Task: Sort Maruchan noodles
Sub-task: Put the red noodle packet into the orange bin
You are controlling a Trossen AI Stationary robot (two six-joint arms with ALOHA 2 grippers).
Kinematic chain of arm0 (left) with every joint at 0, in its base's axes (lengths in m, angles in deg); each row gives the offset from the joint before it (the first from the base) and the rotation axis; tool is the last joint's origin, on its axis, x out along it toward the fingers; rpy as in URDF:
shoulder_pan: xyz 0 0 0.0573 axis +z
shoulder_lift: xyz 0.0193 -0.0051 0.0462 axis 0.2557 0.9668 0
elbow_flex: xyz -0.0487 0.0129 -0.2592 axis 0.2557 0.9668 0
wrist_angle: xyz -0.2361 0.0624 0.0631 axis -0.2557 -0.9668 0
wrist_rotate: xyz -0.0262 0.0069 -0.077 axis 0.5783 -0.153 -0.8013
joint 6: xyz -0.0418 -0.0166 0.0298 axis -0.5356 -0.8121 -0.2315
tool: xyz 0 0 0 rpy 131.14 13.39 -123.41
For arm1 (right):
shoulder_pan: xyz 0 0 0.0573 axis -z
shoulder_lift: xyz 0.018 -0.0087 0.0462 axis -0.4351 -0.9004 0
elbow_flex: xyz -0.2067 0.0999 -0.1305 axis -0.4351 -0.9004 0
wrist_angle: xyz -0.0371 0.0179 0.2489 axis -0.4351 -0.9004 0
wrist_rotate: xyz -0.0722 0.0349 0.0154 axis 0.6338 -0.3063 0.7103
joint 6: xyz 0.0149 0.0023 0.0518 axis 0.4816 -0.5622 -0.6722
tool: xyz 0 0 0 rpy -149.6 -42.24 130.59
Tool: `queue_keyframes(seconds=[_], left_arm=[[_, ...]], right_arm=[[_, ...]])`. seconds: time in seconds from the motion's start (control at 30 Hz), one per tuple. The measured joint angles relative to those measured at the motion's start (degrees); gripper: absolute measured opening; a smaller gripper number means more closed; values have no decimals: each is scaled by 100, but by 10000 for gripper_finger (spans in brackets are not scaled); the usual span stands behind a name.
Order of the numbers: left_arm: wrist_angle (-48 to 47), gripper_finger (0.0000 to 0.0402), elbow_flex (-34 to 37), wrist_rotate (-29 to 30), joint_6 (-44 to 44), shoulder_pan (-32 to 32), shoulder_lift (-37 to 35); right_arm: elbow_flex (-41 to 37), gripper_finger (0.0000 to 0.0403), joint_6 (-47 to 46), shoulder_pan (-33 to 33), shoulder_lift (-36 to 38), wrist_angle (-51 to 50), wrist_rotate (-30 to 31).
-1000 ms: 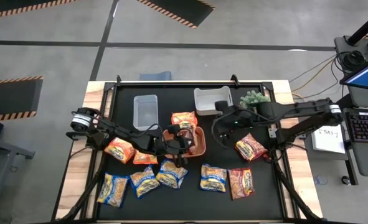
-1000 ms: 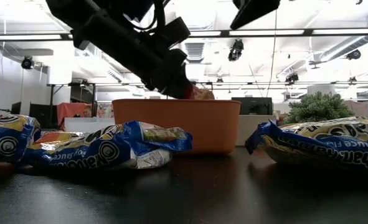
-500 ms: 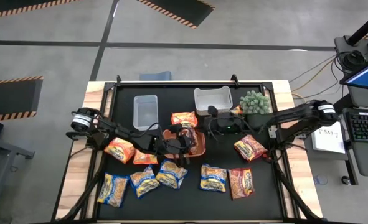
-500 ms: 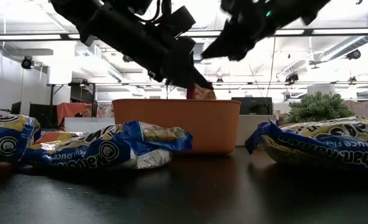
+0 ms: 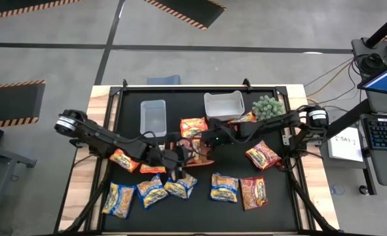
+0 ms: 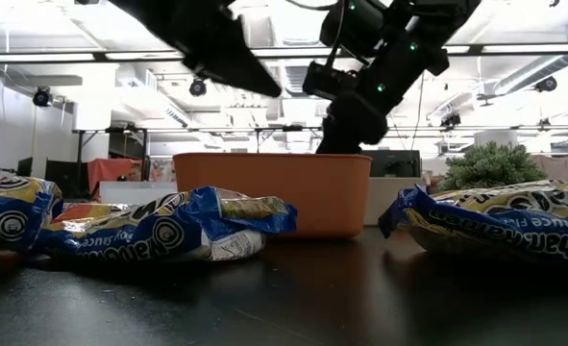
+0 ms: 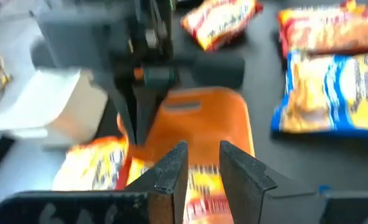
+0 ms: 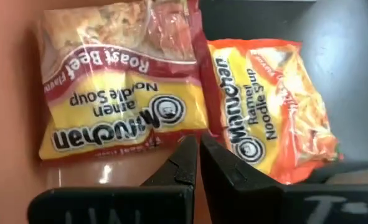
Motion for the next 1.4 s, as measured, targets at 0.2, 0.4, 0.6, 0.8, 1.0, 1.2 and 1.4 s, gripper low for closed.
queue_keyframes(seconds=[0.2,0.4,0.6,0.8,1.0,1.2,1.4], left_arm=[[-611,74,4,9,-667,-3,0],[-675,74,4,8,-730,4,259],[-746,74,4,10,-1016,17,329],[-830,75,2,10,-1239,33,287],[-873,75,2,13,-1349,45,287],[140,75,0,161,-1214,297,531],[698,75,-44,106,-910,553,1031]], right_arm=[[14,9,-11,-4,361,-132,-9],[-36,9,-38,-4,956,-362,-7],[-88,9,-110,-4,1546,-775,-6],[-165,9,-138,-4,2005,-1072,-7],[-503,9,-270,-7,2426,-1111,-9],[-1072,9,-488,-17,2740,-647,-5],[-1756,9,-790,-45,2681,763,-16]])
